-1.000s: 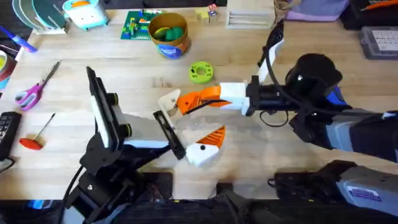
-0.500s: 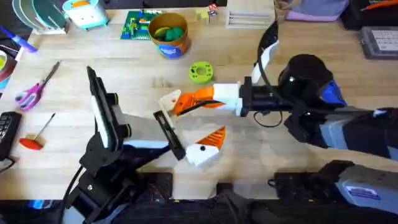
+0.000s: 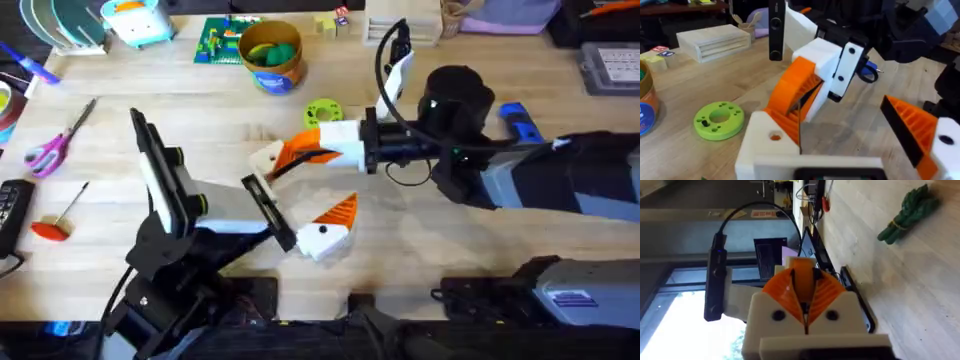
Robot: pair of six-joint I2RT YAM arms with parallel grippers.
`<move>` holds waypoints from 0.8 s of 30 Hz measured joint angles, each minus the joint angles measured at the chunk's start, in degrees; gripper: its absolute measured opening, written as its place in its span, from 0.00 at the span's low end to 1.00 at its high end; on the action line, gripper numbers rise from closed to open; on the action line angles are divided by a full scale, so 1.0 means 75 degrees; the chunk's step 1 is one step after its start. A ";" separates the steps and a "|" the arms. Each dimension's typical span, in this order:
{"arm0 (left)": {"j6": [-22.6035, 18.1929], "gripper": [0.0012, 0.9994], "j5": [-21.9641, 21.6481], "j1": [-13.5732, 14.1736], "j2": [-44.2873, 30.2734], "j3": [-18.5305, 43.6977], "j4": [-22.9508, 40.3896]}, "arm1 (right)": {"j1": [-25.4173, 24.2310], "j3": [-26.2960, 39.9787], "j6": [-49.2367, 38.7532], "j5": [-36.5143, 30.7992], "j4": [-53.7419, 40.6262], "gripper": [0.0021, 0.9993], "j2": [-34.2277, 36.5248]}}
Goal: Pick up the gripper from the table and insert it into the empty holder that is missing its gripper. Then pick up a screw, insert it into the mounting hole, and use the screwdriver to tighten it. Finally, clean up the table by picking up the vegetable and placing it into the bucket.
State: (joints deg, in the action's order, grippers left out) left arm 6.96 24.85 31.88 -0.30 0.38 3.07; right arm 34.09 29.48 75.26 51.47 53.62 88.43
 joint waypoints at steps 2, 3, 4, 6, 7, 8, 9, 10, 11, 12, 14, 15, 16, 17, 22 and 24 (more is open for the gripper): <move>0.0003 0.99 -0.0033 0.0000 0.0000 0.0000 0.0000 | 0.0002 0.0025 -0.0003 0.0002 0.0001 0.03 0.0025; 0.0003 0.99 -0.0037 0.0000 0.0000 0.0000 0.0000 | 0.0003 0.0031 -0.0003 -0.0001 -0.0003 0.03 0.0025; 0.0000 0.99 -0.0043 0.0000 0.0000 0.0000 -0.0001 | 0.0003 0.0034 -0.0006 -0.0005 -0.0005 0.03 0.0025; 0.0000 0.99 -0.0057 0.0000 0.0000 0.0000 0.0000 | 0.0012 0.0034 -0.0009 -0.0027 -0.0005 0.03 0.0025; 0.0000 0.99 -0.0061 0.0000 0.0000 -0.0003 0.0000 | 0.0017 0.0034 -0.0012 -0.0040 -0.0005 0.03 0.0025; 0.0001 0.99 -0.0064 0.0000 0.0000 -0.0001 0.0000 | 0.0019 0.0034 -0.0012 -0.0050 -0.0005 0.03 0.0025; 0.0003 0.99 -0.0065 0.0000 0.0000 -0.0003 0.0000 | 0.0020 0.0034 -0.0017 -0.0050 -0.0005 0.03 0.0025; 0.0003 0.99 -0.0065 0.0000 0.0000 0.0000 0.0000 | 0.0020 0.0034 -0.0029 -0.0050 -0.0005 0.03 0.0025; 0.0002 0.99 -0.0065 0.0000 0.0000 0.0000 0.0000 | 0.0020 0.0034 -0.0032 -0.0050 -0.0005 0.03 0.0025; 0.0000 0.99 -0.0065 0.0000 0.0000 -0.0002 0.0000 | 0.0020 0.0034 -0.0032 -0.0050 -0.0005 0.03 0.0025; 0.0002 0.99 -0.0065 0.0000 0.0000 0.0000 0.0000 | 0.0020 0.0034 -0.0033 -0.0050 -0.0005 0.03 0.0025; 0.0000 0.99 -0.0065 0.0000 0.0000 0.0000 0.0000 | 0.0020 0.0034 -0.0032 -0.0048 -0.0005 0.03 0.0025; 0.0003 0.99 -0.0065 0.0000 0.0000 -0.0003 0.0000 | 0.0020 0.0034 -0.0035 -0.0044 -0.0005 0.03 0.0025; 0.0000 0.99 -0.0065 0.0000 0.0000 -0.0003 0.0000 | 0.0017 0.0034 -0.0038 -0.0032 -0.0005 0.03 0.0025; 0.0020 0.99 -0.0001 0.0003 0.0000 0.0000 -0.0003 | -0.0052 0.0054 -0.0157 0.0247 -0.0002 0.22 0.0025; 0.0013 0.99 0.0254 0.0045 0.0000 -0.0002 -0.0012 | -0.0083 0.0060 -0.0223 0.0500 -0.0007 0.28 0.0029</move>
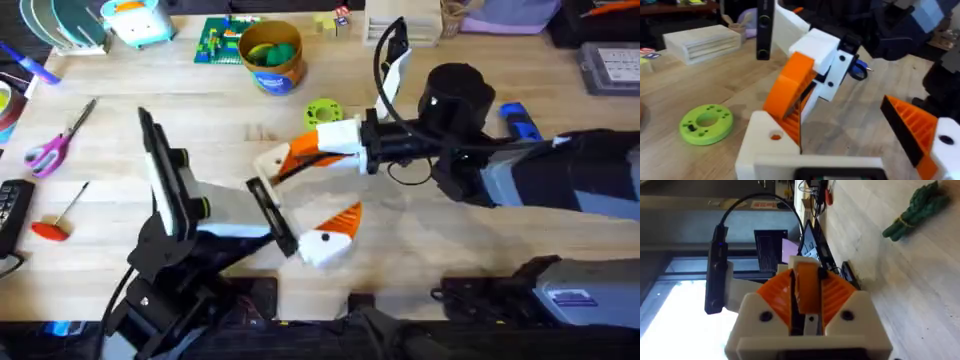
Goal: Pick up the gripper from the table and insert it into the empty holder that is missing its gripper. Then pick up a screw, insert it into the mounting hole, and use the screwdriver to tighten it. Finally, clean up the table by picking up the vegetable and placing it into the bucket.
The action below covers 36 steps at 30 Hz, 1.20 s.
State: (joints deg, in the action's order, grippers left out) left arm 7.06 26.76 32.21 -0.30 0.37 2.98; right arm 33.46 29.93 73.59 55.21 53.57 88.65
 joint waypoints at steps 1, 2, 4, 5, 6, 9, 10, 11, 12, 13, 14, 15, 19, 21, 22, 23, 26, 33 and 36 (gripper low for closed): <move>-0.0001 0.99 0.0133 0.0048 0.0000 0.0002 -0.0003 | -0.0001 0.0005 -0.0030 0.0135 0.0005 0.31 0.0009; 0.0001 0.99 0.0185 0.0089 0.0000 -0.0001 0.0000 | -0.0011 0.0009 -0.0048 0.0239 0.0004 0.33 0.0013; 0.0004 0.99 0.0284 0.0086 0.0000 0.0002 -0.0002 | -0.0078 0.0023 -0.0074 0.0447 0.0010 0.37 0.0013; 0.0004 0.99 0.0321 0.0086 0.0000 -0.0001 -0.0003 | -0.0103 0.0032 -0.0083 0.0542 0.0007 0.39 0.0013; 0.0005 0.99 0.0348 0.0086 0.0000 0.0002 -0.0002 | -0.0123 0.0032 -0.0099 0.0612 0.0011 0.41 0.0013; 0.0010 0.99 0.0437 0.0086 0.0000 0.0001 -0.0001 | -0.0160 0.0039 -0.0107 0.0800 0.0023 0.47 0.0013; 0.0010 0.99 0.0460 0.0086 0.0000 0.0002 0.0000 | -0.0172 0.0044 -0.0111 0.0841 0.0025 0.49 0.0013; 0.0013 0.99 0.0470 0.0086 0.0000 0.0001 0.0000 | -0.0182 0.0047 -0.0127 0.0879 0.0030 0.51 0.0013; 0.0013 0.99 0.0482 0.0086 0.0000 -0.0001 0.0000 | -0.0185 0.0050 -0.0154 0.0909 0.0037 0.54 0.0013; 0.0016 0.99 0.0489 0.0086 0.0000 -0.0001 0.0000 | -0.0185 0.0052 -0.0169 0.0939 0.0042 0.58 0.0013; 0.0011 0.99 0.0518 0.0086 0.0000 0.0002 -0.0002 | -0.0185 0.0052 -0.0186 0.0961 0.0036 0.60 0.0013; 0.0007 0.99 0.0571 0.0090 0.0000 0.0002 -0.0006 | -0.0179 0.0055 -0.0195 0.0995 0.0016 0.65 0.0013; 0.0009 0.99 0.0698 0.0130 0.0000 -0.0001 -0.0006 | -0.0165 0.0055 -0.0223 0.1056 -0.0124 0.73 0.0017; 0.0007 0.99 0.0717 0.0130 0.0000 0.0002 -0.0006 | -0.0165 0.0058 -0.0263 0.1059 -0.0347 0.76 0.0016; 0.0010 0.99 0.0724 0.0130 0.0000 0.0002 -0.0004 | -0.0165 0.0058 -0.0277 0.1060 -0.0429 0.77 0.0016; 0.0010 0.99 0.0727 0.0130 0.0000 0.0002 -0.0004 | -0.0165 0.0058 -0.0303 0.1065 -0.0477 0.79 0.0019; 0.0010 0.99 0.0741 0.0130 0.0000 0.0000 -0.0003 | -0.0166 0.0058 -0.0464 0.1039 -0.0514 0.91 0.0016; 0.0009 0.99 0.0750 0.0130 0.0000 0.0000 -0.0004 | -0.0666 0.0058 -0.0787 0.0612 -0.0488 0.99 0.0019; 0.0010 0.99 0.0750 0.0130 0.0000 0.0000 -0.0003 | -0.1171 0.0065 -0.0861 0.0396 -0.0458 0.99 0.0019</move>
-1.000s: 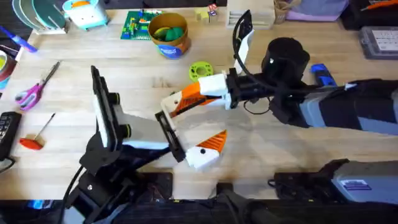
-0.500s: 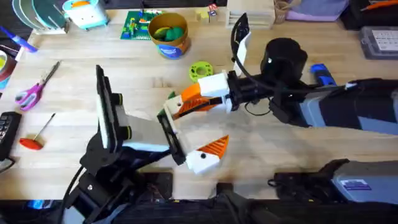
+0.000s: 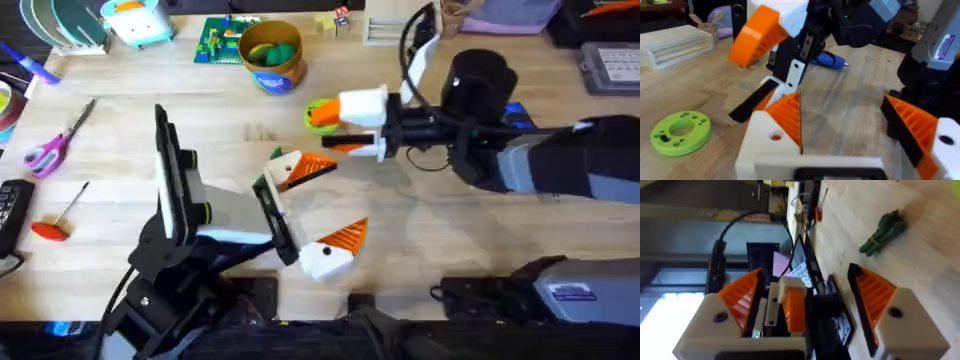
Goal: Pick up the gripper from the table and insert it into the empty holder that is missing its gripper. Then pick up a screw, insert it into the mounting hole, and use the screwdriver to tighten it. Finally, clean up the table by picking up the vegetable and placing it into the bucket.
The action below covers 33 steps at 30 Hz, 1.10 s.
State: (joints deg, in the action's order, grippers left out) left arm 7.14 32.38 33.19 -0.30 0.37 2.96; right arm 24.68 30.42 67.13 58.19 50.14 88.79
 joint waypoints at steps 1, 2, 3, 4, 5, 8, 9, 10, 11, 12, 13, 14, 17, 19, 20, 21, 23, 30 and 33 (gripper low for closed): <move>0.0000 0.99 0.0000 0.0000 0.0000 0.0001 -0.0002 | -0.0173 0.0020 -0.0012 -0.0061 -0.0007 0.99 -0.0002; 0.0000 0.99 0.0000 0.0000 0.0000 -0.0001 0.0000 | -0.0323 0.0060 -0.0025 -0.0110 -0.0016 0.99 0.0000; -0.0002 0.99 0.0000 0.0000 0.0000 -0.0002 0.0000 | -0.0476 0.0136 -0.0070 -0.0183 -0.0024 0.99 -0.0001; 0.0000 0.99 0.0000 0.0000 0.0000 0.0001 0.0000 | -0.0584 0.0226 -0.0144 -0.0231 -0.0042 0.99 0.0000; 0.0000 0.99 0.0000 0.0000 0.0000 0.0001 0.0000 | -0.0678 0.0365 -0.0258 -0.0280 -0.0081 0.99 0.0000; -0.0003 0.99 0.0000 0.0000 0.0000 0.0001 -0.0003 | -0.0780 0.0973 -0.0797 -0.0575 -0.0905 0.99 0.0000; -0.0003 0.99 0.0000 0.0000 0.0000 0.0001 -0.0001 | -0.0780 0.1247 -0.1095 -0.0706 -0.1501 0.99 0.0000; -0.0002 0.99 0.0000 0.0000 0.0000 0.0000 -0.0001 | -0.0780 0.1510 -0.1424 -0.0860 -0.2153 0.99 0.0000; 0.0000 0.99 0.0000 0.0000 0.0000 0.0001 -0.0003 | -0.0777 0.1786 -0.1778 -0.1045 -0.2886 0.99 0.0000; -0.0002 0.99 0.0002 0.0000 0.0000 -0.0001 -0.0002 | -0.0779 0.2033 -0.2172 -0.1234 -0.3570 0.99 0.0012; -0.0003 0.99 0.0001 0.0000 0.0000 0.0001 -0.0003 | -0.0777 0.2302 -0.2562 -0.1456 -0.4228 0.99 0.0021; -0.0003 0.99 0.0002 0.0000 0.0000 -0.0002 0.0000 | -0.0777 0.2581 -0.3030 -0.1723 -0.4929 0.99 0.0037; -0.0001 0.99 0.0003 0.0000 0.0000 0.0001 -0.0001 | -0.0733 0.3384 -0.4322 -0.2570 -0.6371 0.99 0.0071; -0.0003 0.99 0.0003 0.0000 0.0000 0.0001 -0.0001 | -0.0592 0.3882 -0.5157 -0.3293 -0.7048 0.99 0.0072; -0.0003 0.99 0.0003 0.0000 0.0000 0.0001 0.0000 | -0.0462 0.4098 -0.5596 -0.3689 -0.7227 0.99 0.0070; -0.0003 0.99 0.0003 0.0000 0.0000 0.0001 0.0000 | -0.0329 0.4234 -0.5984 -0.4021 -0.7270 0.99 0.0070; -0.0003 0.99 0.0003 0.0000 0.0000 0.0001 0.0000 | -0.0040 0.4385 -0.6743 -0.4546 -0.7255 0.99 0.0070; -0.0003 0.99 0.0003 0.0000 0.0000 0.0001 0.0000 | 0.0435 0.4425 -0.8677 -0.5262 -0.7037 0.99 0.0524; -0.0003 0.99 0.0003 0.0000 0.0000 0.0000 0.0000 | 0.0425 0.4479 -0.9137 -0.5389 -0.7133 0.99 0.1049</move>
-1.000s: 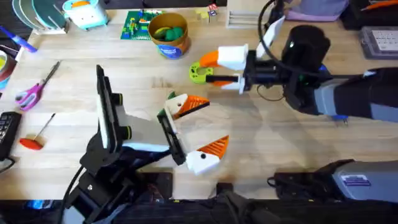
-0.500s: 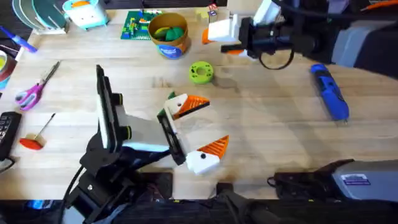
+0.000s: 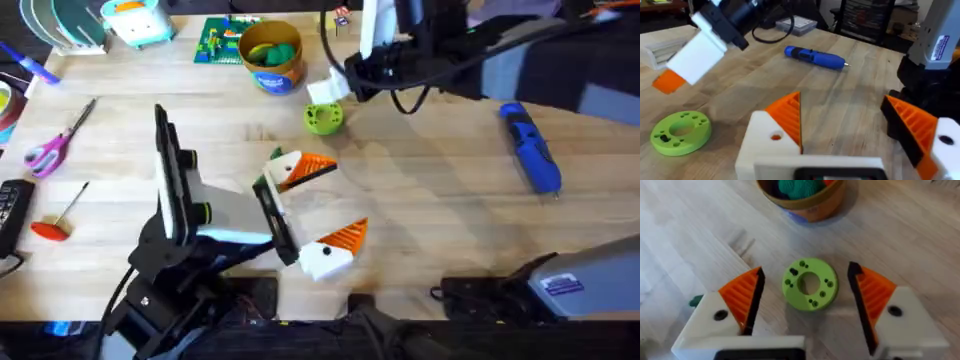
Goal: Pick up the gripper from the table and insert it into the empty holder that is missing its gripper. Then pick up a screw, insert it into the mounting hole, and use the screwdriver to tighten it. Finally, clean up the table by picking up the vegetable and placing it into the bucket.
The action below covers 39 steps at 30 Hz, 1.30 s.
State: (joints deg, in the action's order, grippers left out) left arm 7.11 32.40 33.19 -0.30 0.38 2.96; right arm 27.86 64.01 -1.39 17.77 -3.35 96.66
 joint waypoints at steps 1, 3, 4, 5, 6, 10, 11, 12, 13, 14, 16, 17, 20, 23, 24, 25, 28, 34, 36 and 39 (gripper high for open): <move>0.0000 0.99 0.0000 0.0000 0.0000 0.0001 0.0000 | -0.0001 0.0045 -0.0098 -0.0007 -0.0102 0.99 0.0175; 0.0000 0.99 0.0000 0.0000 0.0000 -0.0001 0.0000 | -0.0001 0.0223 -0.0268 0.0038 -0.0402 0.99 0.0528; 0.0000 0.99 0.0000 0.0000 0.0000 0.0001 0.0000 | -0.0001 0.0335 -0.0325 0.0074 -0.0525 0.99 0.0669; 0.0002 0.99 0.0000 0.0000 0.0000 0.0000 0.0000 | 0.0003 0.0485 -0.0411 0.0120 -0.0655 0.99 0.0813; 0.0000 0.99 0.0000 0.0000 0.0000 -0.0002 0.0000 | 0.0011 0.0641 -0.0487 0.0157 -0.0770 0.99 0.0929; 0.0000 0.99 0.0000 0.0000 0.0000 -0.0001 0.0000 | 0.0148 0.1215 -0.1045 0.0215 -0.1154 0.98 0.1152; 0.0000 0.99 0.0000 0.0000 0.0000 0.0001 -0.0003 | 0.0222 0.1321 -0.1227 0.0209 -0.1210 0.98 0.1166; 0.0000 0.99 0.0000 0.0000 0.0000 0.0001 0.0000 | 0.0298 0.1387 -0.1398 0.0206 -0.1225 0.98 0.1172; 0.0001 0.99 0.0000 0.0000 0.0000 -0.0001 0.0000 | 0.0384 0.1441 -0.1575 0.0190 -0.1245 0.97 0.1174; 0.0000 0.99 0.0000 0.0000 0.0000 0.0001 0.0000 | 0.0490 0.1480 -0.1768 0.0141 -0.1301 0.96 0.1178; 0.0000 0.99 0.0000 0.0000 0.0000 0.0000 -0.0003 | 0.0663 0.1491 -0.2078 0.0028 -0.1417 0.96 0.1193; 0.0000 0.99 0.0000 0.0000 0.0000 -0.0002 -0.0003 | 0.0738 0.1491 -0.2203 -0.0001 -0.1462 0.95 0.1221; 0.0000 0.99 0.0000 0.0000 0.0000 -0.0002 0.0000 | 0.0887 0.1491 -0.2466 -0.0077 -0.1557 0.92 0.1389; 0.0000 0.99 0.0000 0.0000 0.0000 0.0000 -0.0001 | 0.0920 0.1491 -0.2610 -0.0202 -0.1571 0.88 0.1559; 0.0000 0.99 0.0000 0.0000 0.0000 0.0001 -0.0003 | 0.0920 0.1491 -0.2631 -0.0248 -0.1568 0.86 0.1597; 0.0000 0.99 0.0000 0.0000 0.0000 0.0001 -0.0002 | 0.0920 0.1491 -0.2657 -0.0283 -0.1570 0.84 0.1629; 0.0002 0.99 -0.0003 0.0000 0.0000 -0.0002 -0.0001 | 0.0917 0.1491 -0.2683 -0.0385 -0.1559 0.79 0.1680; 0.0000 0.99 -0.0018 0.0000 0.0000 -0.0002 0.0000 | 0.0920 0.1491 -0.2718 -0.0546 -0.1554 0.74 0.1782; 0.0003 0.99 -0.0032 0.0000 0.0000 0.0001 0.0000 | 0.0920 0.1491 -0.2736 -0.0575 -0.1542 0.73 0.1833; 0.0000 0.99 -0.0032 0.0000 0.0000 -0.0002 -0.0003 | 0.0929 0.1491 -0.2742 -0.0596 -0.1493 0.72 0.1923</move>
State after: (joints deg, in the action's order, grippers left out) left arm 7.12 32.16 33.19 -0.30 0.36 2.94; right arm 34.83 75.20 -21.96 13.30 -14.55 111.08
